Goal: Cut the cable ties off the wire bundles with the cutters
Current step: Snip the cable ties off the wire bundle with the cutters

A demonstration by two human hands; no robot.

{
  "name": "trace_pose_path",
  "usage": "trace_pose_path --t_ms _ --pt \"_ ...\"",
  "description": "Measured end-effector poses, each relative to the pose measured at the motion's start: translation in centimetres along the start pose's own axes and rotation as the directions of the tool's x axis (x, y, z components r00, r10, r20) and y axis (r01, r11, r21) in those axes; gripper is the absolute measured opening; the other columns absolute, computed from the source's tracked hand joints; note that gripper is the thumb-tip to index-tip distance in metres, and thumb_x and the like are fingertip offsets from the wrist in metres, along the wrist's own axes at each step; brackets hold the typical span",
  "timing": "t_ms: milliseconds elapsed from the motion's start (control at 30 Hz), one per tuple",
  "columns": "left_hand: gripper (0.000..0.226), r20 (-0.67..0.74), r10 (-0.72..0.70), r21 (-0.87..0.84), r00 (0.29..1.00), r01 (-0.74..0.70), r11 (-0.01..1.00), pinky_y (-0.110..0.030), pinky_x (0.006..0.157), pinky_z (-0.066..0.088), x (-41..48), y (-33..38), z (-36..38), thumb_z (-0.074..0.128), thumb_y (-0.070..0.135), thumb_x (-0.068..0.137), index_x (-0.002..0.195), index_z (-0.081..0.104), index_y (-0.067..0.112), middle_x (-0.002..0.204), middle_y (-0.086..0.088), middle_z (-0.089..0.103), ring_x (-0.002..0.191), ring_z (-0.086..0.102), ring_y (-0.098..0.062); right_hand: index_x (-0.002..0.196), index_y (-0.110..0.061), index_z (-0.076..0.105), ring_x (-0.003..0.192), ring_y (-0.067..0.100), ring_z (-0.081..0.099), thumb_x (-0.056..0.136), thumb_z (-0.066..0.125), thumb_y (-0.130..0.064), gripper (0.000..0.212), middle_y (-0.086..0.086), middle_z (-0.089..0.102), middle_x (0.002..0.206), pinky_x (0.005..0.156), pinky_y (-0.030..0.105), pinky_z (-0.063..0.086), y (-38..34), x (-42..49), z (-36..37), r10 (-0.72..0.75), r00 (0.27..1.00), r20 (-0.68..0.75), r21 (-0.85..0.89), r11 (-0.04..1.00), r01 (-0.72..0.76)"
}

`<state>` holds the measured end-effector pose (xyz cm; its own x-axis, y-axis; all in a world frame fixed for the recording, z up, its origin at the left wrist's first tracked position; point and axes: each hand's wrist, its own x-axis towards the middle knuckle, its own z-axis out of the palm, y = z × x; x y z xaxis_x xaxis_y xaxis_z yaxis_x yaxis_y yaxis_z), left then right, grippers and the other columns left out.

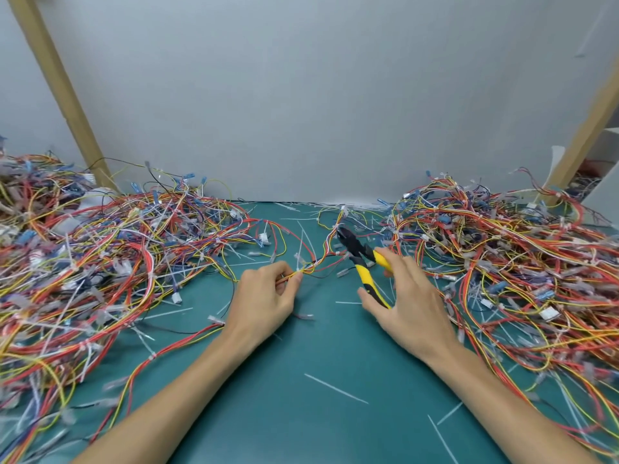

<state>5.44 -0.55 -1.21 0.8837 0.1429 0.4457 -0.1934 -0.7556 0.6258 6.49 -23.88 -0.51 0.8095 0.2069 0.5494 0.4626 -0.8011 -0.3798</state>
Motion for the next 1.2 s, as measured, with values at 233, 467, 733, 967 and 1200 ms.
trace_pose_path --t_ms 233,467,733,967,1200 --pt "0.027 0.020 0.004 0.017 1.000 -0.004 1.000 -0.027 0.053 0.031 0.0 -0.2 0.1 0.063 0.033 0.090 0.066 0.056 0.023 0.046 0.006 0.046 0.049 0.045 -0.007 0.141 -0.025 0.046 0.096 0.013 0.054 0.086 0.064 -0.046 0.061 -0.006 0.056 0.108 0.085 0.031 0.045 -0.5 -0.2 -0.3 -0.027 0.999 0.033 -0.022 0.999 0.028" --pt "0.027 0.031 -0.017 0.019 0.999 0.017 1.000 -0.027 0.052 0.035 -0.1 0.1 -0.1 0.062 0.034 0.090 0.069 0.061 0.019 0.048 0.004 0.050 0.052 0.049 -0.009 0.124 -0.023 0.060 0.083 0.007 0.054 0.075 0.076 -0.038 0.053 -0.010 0.057 0.106 0.084 0.026 0.047 -0.8 -0.2 -0.5 -0.010 1.000 0.014 0.026 1.000 0.009" --pt "0.020 -0.006 -0.036 0.113 0.999 0.036 0.993 -0.038 0.063 0.049 -0.3 0.3 -0.4 0.058 0.037 0.093 0.080 0.063 0.023 0.055 0.005 0.052 0.068 0.058 -0.030 0.119 -0.023 0.066 0.101 0.016 0.055 0.069 0.074 -0.044 0.055 -0.007 0.066 0.109 0.092 0.027 0.037 -0.6 -0.3 -0.5 -0.056 0.998 -0.010 -0.134 0.990 0.054" --pt "0.019 -0.024 -0.041 0.131 0.999 0.044 0.990 -0.037 0.063 0.049 -0.4 0.4 -0.5 0.057 0.040 0.093 0.085 0.065 0.024 0.059 0.003 0.057 0.072 0.061 -0.029 0.119 -0.023 0.067 0.102 0.015 0.057 0.068 0.076 -0.044 0.055 -0.009 0.068 0.108 0.089 0.030 0.045 -1.1 -0.4 -0.8 -0.048 0.998 0.031 -0.110 0.993 0.051" --pt "0.020 -0.019 -0.027 0.136 0.999 0.029 0.990 -0.037 0.064 0.050 -0.4 0.3 -0.5 0.057 0.040 0.092 0.084 0.065 0.023 0.059 0.002 0.058 0.072 0.061 -0.030 0.116 -0.023 0.069 0.100 0.014 0.059 0.068 0.077 -0.044 0.052 -0.009 0.069 0.106 0.086 0.029 0.046 -1.2 -0.6 -1.0 -0.059 0.998 0.028 -0.099 0.993 0.061"
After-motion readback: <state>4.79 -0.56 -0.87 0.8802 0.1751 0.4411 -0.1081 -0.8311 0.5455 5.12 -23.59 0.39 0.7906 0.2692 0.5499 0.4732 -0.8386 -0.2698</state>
